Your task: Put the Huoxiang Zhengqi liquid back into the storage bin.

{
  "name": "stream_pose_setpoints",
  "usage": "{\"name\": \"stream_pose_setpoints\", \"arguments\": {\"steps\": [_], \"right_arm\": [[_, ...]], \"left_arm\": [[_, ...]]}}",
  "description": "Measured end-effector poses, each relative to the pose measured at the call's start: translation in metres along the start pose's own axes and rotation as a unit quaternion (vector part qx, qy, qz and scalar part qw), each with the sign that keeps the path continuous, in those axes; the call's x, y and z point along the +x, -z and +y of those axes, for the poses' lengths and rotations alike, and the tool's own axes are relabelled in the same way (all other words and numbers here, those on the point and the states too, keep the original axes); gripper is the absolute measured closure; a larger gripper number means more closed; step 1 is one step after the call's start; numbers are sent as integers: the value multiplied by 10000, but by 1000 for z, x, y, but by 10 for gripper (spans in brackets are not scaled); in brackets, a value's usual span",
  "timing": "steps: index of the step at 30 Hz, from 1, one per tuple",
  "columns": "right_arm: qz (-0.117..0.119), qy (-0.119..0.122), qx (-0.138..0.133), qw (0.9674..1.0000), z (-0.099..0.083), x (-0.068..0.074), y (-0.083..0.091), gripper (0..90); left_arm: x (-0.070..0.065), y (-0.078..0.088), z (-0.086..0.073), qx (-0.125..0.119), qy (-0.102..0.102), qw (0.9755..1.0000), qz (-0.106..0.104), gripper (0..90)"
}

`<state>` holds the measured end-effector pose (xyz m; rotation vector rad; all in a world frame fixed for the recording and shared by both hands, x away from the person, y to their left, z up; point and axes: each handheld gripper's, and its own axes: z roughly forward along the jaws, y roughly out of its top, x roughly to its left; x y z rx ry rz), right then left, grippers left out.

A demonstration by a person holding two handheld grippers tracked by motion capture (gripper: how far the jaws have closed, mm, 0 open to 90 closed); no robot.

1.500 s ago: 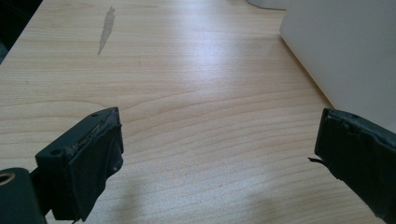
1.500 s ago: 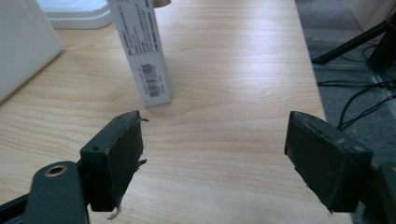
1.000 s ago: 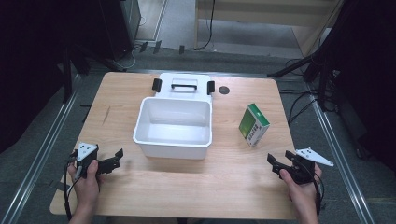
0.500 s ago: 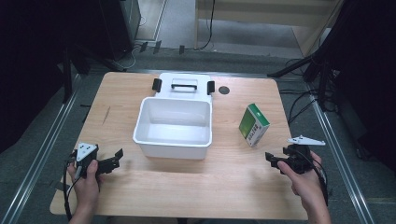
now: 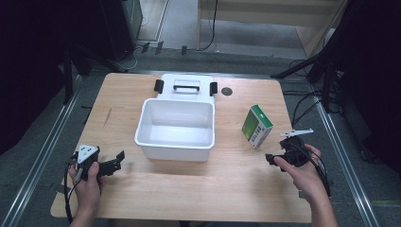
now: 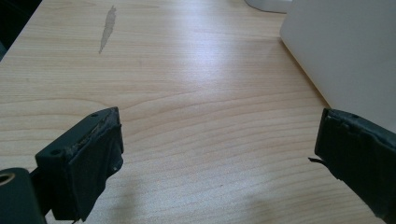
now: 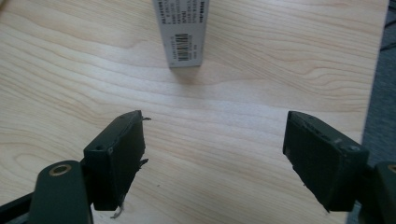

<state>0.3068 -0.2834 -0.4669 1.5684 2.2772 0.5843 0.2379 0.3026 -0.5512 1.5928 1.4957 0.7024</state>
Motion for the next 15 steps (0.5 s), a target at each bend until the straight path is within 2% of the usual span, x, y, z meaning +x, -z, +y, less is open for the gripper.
{"name": "stream_pose_setpoints", "arguments": {"steps": [3, 4, 5, 6, 8, 12, 15], "right_arm": [[-61, 93, 302, 9995, 9, 1, 1, 173], [-61, 93, 302, 9995, 9, 1, 1, 173], [-73, 142, 504, 9986, 16, 3, 1, 159], [-101, 202, 591, 9980, 19, 3, 1, 153], [-128, 222, 647, 9976, 22, 4, 2, 153], [-252, 286, 1014, 9941, 38, 4, 5, 133], [-170, 301, 1189, 9923, 47, 4, 7, 132]], "left_arm": [[0, 0, 0, 1, 4, 10000, -5, 21], [0, 0, 0, 1, 4, 10000, -5, 21], [0, 0, 0, 2, 5, 10000, -4, 21], [0, 0, 0, 3, 6, 10000, -4, 21], [0, 0, 0, 6, 6, 10000, -6, 21], [0, 0, 0, 6, 9, 10000, -10, 21], [0, 0, 0, 8, 16, 10000, -11, 21]]}}
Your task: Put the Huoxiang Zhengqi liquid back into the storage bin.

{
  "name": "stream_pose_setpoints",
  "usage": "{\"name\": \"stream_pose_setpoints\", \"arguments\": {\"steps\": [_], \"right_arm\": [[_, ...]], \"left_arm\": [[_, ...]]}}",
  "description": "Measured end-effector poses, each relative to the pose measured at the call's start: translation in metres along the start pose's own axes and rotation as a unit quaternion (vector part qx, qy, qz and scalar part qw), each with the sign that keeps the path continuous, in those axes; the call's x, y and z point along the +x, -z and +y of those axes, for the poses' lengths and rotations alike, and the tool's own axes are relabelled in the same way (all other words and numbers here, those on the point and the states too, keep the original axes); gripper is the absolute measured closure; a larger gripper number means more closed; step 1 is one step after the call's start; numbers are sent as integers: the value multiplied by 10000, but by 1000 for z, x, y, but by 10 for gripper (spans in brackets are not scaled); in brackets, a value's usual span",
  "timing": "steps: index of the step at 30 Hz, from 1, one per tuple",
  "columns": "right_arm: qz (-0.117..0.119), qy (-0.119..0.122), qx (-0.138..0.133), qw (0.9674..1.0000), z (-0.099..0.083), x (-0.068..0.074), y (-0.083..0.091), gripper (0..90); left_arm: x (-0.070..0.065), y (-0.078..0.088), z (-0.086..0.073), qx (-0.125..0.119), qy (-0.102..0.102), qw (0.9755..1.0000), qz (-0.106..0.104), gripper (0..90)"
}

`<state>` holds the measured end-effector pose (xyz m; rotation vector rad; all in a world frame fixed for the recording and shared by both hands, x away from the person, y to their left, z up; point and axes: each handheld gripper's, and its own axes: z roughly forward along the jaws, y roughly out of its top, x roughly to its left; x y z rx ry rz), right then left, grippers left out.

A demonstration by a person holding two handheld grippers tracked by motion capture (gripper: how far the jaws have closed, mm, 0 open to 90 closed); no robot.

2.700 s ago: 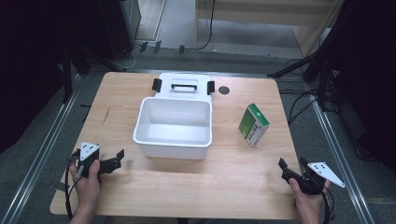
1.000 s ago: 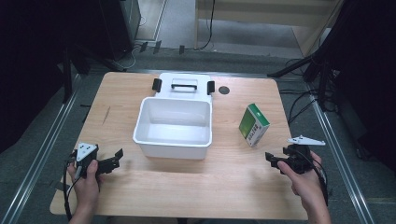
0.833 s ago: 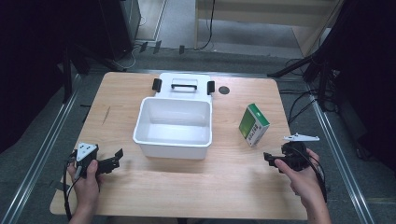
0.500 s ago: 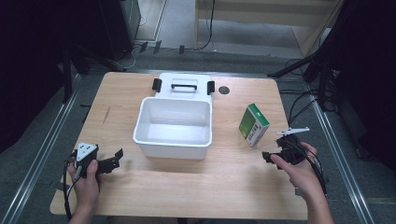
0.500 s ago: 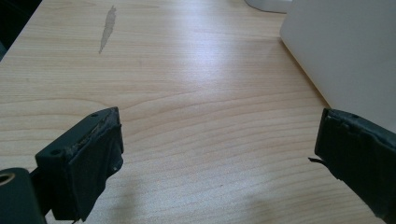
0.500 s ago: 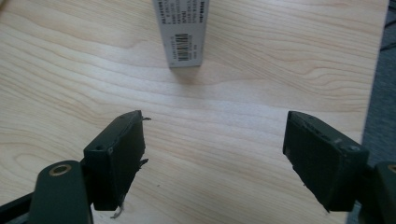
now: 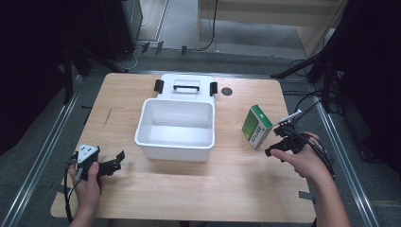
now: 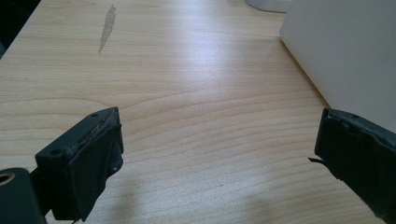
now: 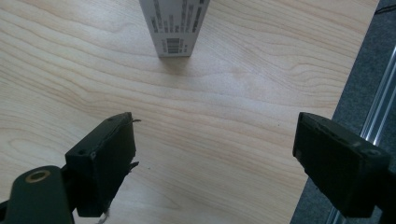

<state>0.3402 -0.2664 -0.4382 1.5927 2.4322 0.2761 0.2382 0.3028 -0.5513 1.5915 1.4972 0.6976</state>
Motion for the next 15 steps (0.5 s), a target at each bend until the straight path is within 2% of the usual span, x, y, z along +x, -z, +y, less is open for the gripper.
{"name": "stream_pose_setpoints", "arguments": {"steps": [3, 4, 6, 9, 11, 13, 15], "right_arm": [[-49, 28, 95, 9999, 5, -1, 2, 136], [-67, 15, 228, 9997, 10, -3, 5, 136], [-78, -2, 308, 9995, 14, -4, 6, 139], [-35, -95, 418, 9991, 19, -8, 9, 146], [-12, -117, 444, 9989, 21, -9, 10, 152], [84, -118, 449, 9989, 26, -11, 13, 214], [111, -119, 442, 9989, 28, -12, 14, 220]], "left_arm": [[0, 0, 0, -2, 1, 10000, -4, 21], [0, 0, 0, 9, -7, 10000, 1, 21], [0, 0, 0, 13, -17, 10000, 8, 21], [0, 0, 0, 20, -17, 10000, 4, 21], [0, 0, 0, 19, -16, 10000, 6, 21], [0, 0, 0, 21, -20, 10000, 14, 21], [0, 0, 0, 26, -20, 10000, 15, 21]]}}
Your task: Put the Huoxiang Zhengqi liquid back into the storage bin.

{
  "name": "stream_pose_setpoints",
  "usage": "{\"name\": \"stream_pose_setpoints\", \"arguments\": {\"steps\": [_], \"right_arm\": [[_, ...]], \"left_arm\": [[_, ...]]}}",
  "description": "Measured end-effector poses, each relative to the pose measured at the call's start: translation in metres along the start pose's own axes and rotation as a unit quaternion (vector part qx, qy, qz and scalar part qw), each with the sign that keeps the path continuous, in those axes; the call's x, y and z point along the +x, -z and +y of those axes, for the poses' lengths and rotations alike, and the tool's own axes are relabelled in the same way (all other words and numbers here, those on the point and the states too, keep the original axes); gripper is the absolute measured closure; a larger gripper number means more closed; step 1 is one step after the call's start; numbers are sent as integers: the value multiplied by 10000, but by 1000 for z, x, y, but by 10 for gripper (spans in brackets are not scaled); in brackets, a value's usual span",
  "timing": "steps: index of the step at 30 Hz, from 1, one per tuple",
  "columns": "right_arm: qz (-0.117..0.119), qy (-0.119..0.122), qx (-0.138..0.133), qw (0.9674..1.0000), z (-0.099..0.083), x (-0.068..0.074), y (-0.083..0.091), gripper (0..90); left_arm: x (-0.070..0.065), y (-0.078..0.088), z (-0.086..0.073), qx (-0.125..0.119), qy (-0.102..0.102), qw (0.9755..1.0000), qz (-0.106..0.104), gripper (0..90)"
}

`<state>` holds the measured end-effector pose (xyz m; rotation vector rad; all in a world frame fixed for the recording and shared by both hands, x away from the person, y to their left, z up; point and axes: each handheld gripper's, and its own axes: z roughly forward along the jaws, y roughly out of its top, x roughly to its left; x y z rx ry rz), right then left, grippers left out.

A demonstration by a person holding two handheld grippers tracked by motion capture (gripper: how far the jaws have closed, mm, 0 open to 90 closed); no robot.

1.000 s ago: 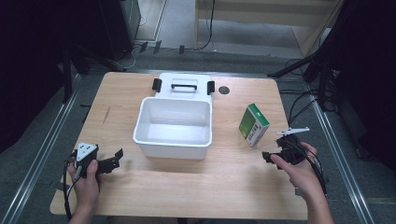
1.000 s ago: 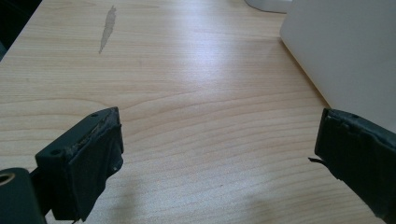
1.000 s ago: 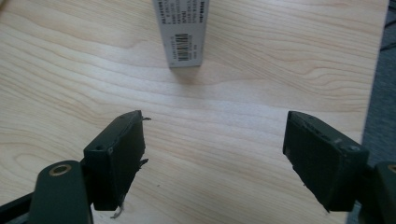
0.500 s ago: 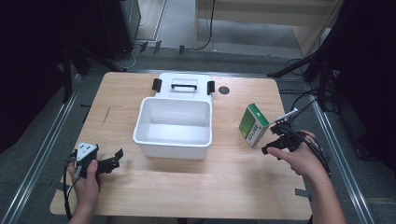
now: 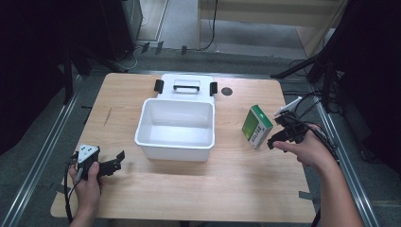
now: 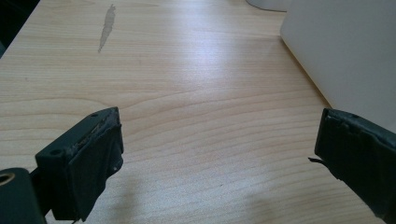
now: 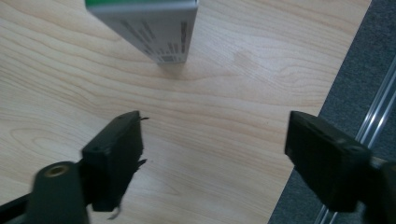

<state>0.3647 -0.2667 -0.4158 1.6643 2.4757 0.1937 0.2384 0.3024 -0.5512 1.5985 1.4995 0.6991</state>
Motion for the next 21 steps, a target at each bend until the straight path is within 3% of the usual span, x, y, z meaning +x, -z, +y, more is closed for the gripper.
{"name": "stream_pose_setpoints", "arguments": {"steps": [15, 21], "right_arm": [[426, 83, 119, 9990, 29, 2, 13, 307], [498, 305, 111, 9982, 40, 10, 18, 337]], "left_arm": [[0, 0, 0, -1, 6, 10000, -22, 21], [0, 0, 0, 1, 17, 10000, -29, 21]]}}
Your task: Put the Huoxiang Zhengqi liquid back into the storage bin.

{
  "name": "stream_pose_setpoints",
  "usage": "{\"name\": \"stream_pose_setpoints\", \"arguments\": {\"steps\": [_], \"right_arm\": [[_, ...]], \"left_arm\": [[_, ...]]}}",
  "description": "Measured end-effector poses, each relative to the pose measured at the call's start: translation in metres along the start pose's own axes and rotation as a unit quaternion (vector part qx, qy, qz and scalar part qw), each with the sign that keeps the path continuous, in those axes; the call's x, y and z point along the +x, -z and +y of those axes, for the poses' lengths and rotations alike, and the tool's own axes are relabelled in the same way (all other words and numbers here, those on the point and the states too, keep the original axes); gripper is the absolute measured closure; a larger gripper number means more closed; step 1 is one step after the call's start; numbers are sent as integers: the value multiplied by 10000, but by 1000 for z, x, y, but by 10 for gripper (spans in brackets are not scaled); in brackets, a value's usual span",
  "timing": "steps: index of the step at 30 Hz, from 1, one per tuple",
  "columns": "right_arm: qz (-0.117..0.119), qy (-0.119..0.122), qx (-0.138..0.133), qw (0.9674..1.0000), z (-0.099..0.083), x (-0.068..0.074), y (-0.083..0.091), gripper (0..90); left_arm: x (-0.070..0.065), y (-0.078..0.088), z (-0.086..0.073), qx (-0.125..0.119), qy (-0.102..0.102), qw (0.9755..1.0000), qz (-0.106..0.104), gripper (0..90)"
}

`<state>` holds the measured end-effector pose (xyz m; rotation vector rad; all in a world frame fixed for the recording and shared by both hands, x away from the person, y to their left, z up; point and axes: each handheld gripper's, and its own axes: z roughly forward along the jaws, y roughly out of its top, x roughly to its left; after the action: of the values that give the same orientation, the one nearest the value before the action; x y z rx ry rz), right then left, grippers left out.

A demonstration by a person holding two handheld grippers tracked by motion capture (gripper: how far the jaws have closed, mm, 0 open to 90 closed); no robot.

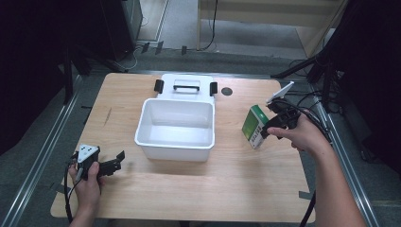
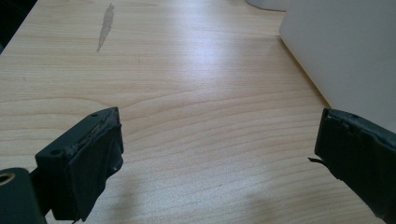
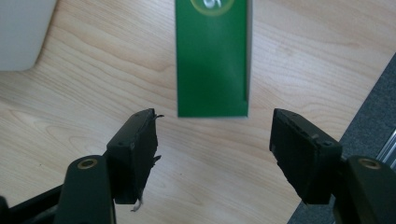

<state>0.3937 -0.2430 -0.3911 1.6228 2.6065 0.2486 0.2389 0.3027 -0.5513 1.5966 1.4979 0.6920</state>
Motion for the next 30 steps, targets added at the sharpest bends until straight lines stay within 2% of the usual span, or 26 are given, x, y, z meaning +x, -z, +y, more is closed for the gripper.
{"name": "stream_pose_setpoints", "arguments": {"steps": [5, 13, 14, 16, 24, 25, 26, 28, 30], "right_arm": [[46, -42, -139, 9999, 12, 3, 5, 410], [-7, 3, -124, 9999, 28, 8, 4, 439], [-33, 63, -96, 9999, 32, 10, 2, 475], [-96, 115, -33, 9999, 37, 11, -1, 484], [-248, 119, 191, 9994, 51, 12, -13, 515], [-281, 111, 221, 9993, 52, 12, -15, 536], [-377, 151, 233, 9989, 54, 11, -19, 597], [-390, 138, 258, 9988, 55, 11, -19, 609], [-382, 268, 217, 9987, 55, 11, -19, 635]], "left_arm": [[0, 0, 0, 10, 6, 10000, -12, 21], [0, 0, 0, 13, 9, 10000, -16, 21], [0, 0, 0, 15, 12, 10000, -18, 21], [0, 0, 0, 15, 10, 10000, -17, 21], [0, 0, 0, 15, 17, 10000, -23, 21], [0, 0, 0, 16, 17, 10000, -24, 21], [1, 0, 0, 19, 16, 10000, -27, 21], [1, 0, 0, 20, 19, 10000, -31, 21], [1, 0, 0, 12, 26, 10000, -35, 21]]}}
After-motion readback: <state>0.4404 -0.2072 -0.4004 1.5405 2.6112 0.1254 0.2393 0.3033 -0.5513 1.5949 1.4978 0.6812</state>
